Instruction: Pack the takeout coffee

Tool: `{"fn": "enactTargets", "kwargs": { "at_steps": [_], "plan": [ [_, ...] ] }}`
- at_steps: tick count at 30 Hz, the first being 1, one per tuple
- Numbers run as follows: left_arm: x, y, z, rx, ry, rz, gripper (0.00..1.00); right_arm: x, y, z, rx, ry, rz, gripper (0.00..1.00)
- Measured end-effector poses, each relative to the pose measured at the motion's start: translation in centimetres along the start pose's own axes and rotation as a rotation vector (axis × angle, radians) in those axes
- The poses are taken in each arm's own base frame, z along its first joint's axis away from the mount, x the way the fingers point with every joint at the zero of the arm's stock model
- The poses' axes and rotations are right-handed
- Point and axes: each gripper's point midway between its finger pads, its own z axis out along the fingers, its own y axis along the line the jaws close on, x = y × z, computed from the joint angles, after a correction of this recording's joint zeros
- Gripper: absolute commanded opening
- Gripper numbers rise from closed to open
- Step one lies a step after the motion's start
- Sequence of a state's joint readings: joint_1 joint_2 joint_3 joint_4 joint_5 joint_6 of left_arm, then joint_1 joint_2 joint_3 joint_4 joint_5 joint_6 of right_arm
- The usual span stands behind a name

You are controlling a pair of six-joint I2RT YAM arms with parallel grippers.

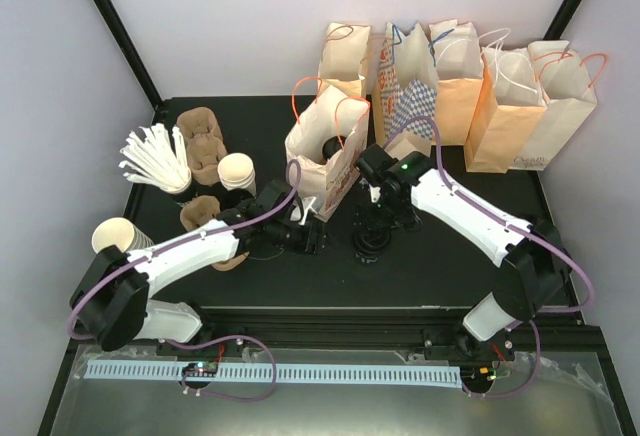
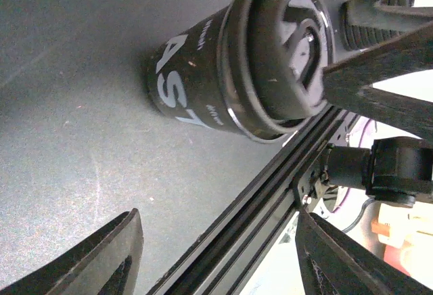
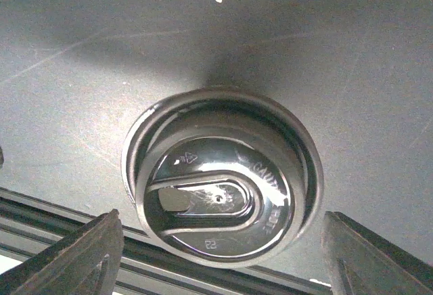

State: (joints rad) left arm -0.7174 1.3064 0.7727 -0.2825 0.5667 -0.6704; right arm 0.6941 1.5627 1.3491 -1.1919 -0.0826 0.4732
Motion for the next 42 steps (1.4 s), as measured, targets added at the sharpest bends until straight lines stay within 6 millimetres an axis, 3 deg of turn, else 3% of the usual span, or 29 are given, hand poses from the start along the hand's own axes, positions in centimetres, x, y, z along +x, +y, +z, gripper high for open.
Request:
{"fn": "enactTargets", "kwargs": {
  "at_steps": [12,24,42],
  "plan": [
    [0.9,2.1,2.1,-0.001,0.071,-0.103,0.54,0.4,-0.1,0.6,0.075,0.047,-0.029,0.85],
    [0.9,2.8,3.6,0.012,0.095,-0.137,0.33,1.1,0.7,1.6,0.02,0.077,-0.024,0.83],
    [0.2,2.8,5.4,0.047,0.119,-0.152,0.3,1.4,1.0,1.7,0.006,0.086,-0.054,0.86]
  ]
}}
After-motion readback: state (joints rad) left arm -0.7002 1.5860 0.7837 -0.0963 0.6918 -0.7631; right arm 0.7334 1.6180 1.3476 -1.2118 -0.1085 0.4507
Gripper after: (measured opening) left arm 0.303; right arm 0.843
